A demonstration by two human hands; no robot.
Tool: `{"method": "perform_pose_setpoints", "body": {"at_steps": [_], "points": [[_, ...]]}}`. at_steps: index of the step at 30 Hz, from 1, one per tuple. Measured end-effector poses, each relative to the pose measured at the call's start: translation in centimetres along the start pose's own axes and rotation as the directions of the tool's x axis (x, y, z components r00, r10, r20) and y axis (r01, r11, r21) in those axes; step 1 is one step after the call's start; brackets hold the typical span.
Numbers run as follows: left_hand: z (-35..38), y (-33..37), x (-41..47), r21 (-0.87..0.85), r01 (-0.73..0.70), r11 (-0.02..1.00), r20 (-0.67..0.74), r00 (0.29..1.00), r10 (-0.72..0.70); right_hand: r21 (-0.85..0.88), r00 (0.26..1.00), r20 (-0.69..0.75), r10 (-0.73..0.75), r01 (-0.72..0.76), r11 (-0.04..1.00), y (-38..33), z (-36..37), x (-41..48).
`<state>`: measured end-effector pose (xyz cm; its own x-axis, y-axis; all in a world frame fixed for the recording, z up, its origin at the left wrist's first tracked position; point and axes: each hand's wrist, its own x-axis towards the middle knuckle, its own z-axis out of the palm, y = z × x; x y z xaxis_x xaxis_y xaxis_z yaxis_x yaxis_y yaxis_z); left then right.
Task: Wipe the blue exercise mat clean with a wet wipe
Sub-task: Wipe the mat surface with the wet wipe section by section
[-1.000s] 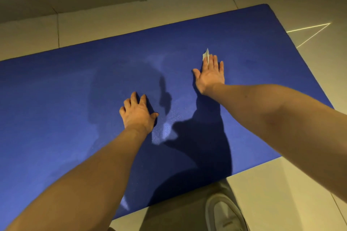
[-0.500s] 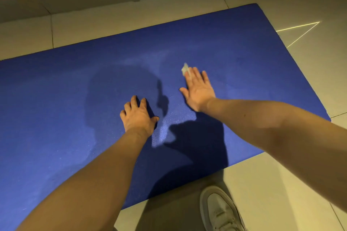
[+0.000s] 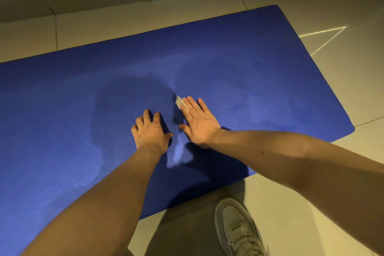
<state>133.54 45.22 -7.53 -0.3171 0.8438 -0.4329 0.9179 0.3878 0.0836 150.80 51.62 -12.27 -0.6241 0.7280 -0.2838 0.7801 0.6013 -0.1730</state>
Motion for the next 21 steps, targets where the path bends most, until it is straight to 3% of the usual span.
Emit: {"method": "perform_pose_setpoints", "body": {"at_steps": [2,6,10,15,21], "points": [[0.0,0.0,-0.4,-0.002,-0.009,1.0,0.011,1.0,0.009,-0.034,0.997,-0.018,0.069,-0.07,0.997,2.8,-0.7,0.3],[0.3,-0.4,-1.0,0.004,-0.019,1.0,0.011,1.0,0.019,-0.046,0.933,0.011,0.36,-0.359,0.932,8.7,-3.0,0.8],[0.5,-0.5,-1.5,-0.009,-0.015,1.0,0.016,1.0,0.015,0.019,0.883,0.041,0.468,-0.469,0.883,6.6,-2.7,0.9],[1.0,-0.2,-2.0,-0.027,-0.012,1.0,0.009,1.0,0.012,0.138,0.977,-0.017,0.21,-0.206,0.969,0.1,0.5,-2.3],[1.4,0.1,-2.9,-0.026,-0.014,1.0,0.013,1.0,0.014,-0.018,0.999,-0.028,0.027,-0.027,0.999,1.5,1.4,-3.9]]}}
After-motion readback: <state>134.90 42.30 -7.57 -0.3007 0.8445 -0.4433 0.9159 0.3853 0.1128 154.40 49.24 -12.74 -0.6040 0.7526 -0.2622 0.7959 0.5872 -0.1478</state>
